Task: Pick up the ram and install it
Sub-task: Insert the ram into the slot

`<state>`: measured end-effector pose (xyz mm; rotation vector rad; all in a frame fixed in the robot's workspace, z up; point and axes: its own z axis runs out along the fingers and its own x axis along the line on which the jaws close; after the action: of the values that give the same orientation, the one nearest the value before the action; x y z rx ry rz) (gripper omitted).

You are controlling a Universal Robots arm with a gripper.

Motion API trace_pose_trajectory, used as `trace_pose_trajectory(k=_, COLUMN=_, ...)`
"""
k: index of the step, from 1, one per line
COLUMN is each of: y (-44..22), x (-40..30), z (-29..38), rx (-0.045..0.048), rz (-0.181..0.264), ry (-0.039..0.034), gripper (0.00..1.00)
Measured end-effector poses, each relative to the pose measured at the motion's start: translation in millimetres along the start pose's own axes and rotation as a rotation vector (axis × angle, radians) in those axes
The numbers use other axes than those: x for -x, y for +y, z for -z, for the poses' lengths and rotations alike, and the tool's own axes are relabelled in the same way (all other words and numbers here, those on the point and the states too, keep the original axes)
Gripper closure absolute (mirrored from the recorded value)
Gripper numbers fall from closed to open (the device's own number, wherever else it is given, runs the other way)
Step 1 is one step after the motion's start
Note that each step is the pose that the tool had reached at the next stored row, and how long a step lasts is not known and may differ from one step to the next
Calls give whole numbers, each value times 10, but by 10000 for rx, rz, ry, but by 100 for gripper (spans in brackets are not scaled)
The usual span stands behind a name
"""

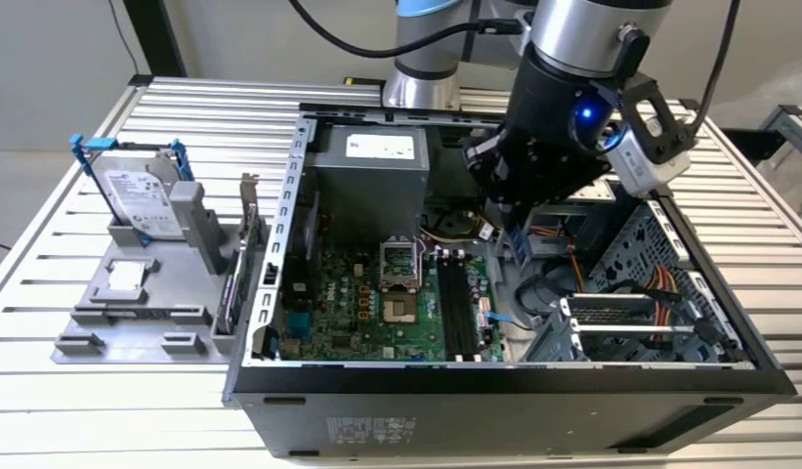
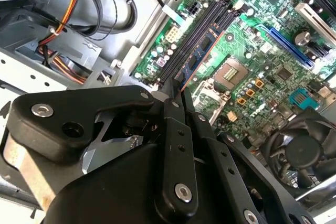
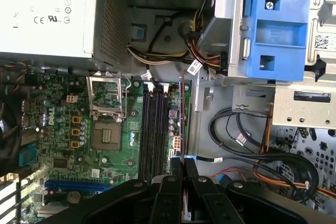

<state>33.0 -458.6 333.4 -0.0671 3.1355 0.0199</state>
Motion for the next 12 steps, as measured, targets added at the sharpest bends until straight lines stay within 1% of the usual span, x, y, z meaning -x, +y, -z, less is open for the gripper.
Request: trace_pose_trajectory(k=12, y=-1, x=0, z=-73, rx=0, rz=0, ry=0, gripper=100)
